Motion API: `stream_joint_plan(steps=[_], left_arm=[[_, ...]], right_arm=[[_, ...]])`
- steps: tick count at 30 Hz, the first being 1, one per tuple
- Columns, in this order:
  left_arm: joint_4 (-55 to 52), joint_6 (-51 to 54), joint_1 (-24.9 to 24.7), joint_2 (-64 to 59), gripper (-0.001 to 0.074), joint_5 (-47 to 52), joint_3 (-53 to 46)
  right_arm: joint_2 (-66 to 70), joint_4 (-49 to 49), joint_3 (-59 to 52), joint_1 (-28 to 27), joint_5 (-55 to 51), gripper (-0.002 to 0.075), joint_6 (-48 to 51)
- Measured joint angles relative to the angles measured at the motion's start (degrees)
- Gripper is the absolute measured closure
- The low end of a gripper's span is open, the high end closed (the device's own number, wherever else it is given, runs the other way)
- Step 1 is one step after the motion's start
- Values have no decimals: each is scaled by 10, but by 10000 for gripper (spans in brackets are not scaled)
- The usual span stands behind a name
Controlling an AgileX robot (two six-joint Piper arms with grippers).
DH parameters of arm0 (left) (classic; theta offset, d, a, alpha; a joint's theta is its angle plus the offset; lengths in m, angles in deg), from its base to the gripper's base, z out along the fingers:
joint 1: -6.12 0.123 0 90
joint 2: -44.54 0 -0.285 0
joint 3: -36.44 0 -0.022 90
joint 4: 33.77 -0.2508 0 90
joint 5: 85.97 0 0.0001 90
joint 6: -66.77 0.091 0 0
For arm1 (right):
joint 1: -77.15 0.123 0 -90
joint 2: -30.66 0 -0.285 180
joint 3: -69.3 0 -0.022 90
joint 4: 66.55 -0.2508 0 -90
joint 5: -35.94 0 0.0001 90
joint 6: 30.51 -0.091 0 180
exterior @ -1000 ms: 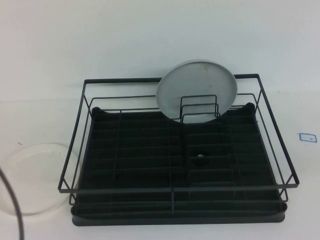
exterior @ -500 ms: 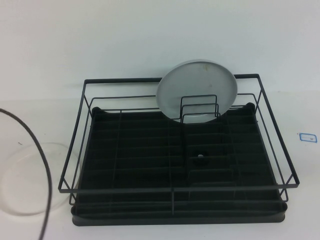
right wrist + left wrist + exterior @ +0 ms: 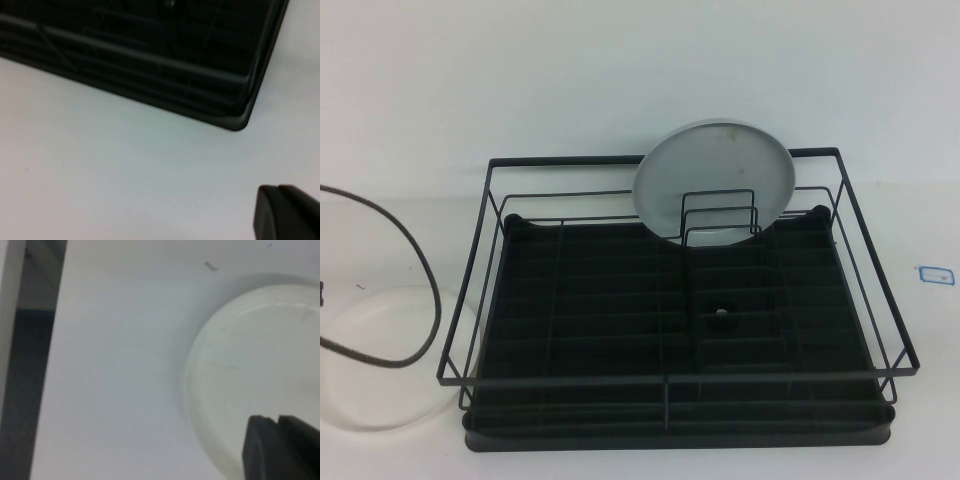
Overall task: Place plate on rack
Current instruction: Pick up the plate from the table
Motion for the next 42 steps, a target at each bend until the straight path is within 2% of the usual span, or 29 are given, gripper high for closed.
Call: stream_joint_plan(steps=[2, 6, 8, 10, 15, 23, 36, 42], left_arm=[[-19, 0, 0, -19, 632, 3, 7], [-15, 1, 0, -52, 430, 14, 22], [-3, 7, 0, -79, 365, 38, 42], [-1, 16, 0, -109, 340, 64, 66], [-10, 18, 0, -183, 339, 122, 134], [-11, 41, 0, -264, 347, 161, 213], [-43, 27, 0, -332, 475, 114, 218], [-68, 0, 0, -349, 503, 111, 218]], right_arm=[[0, -3, -1, 0, -14, 708, 0], [0, -11, -17, 0, -29, 708, 1], [0, -23, -26, 0, -30, 708, 2], [0, -39, -34, 0, -31, 708, 3], [0, -51, -45, 0, -44, 708, 3], [0, -51, -46, 0, -90, 708, 3], [0, -87, -46, 0, -91, 708, 8], [0, -95, -46, 0, -92, 708, 30]])
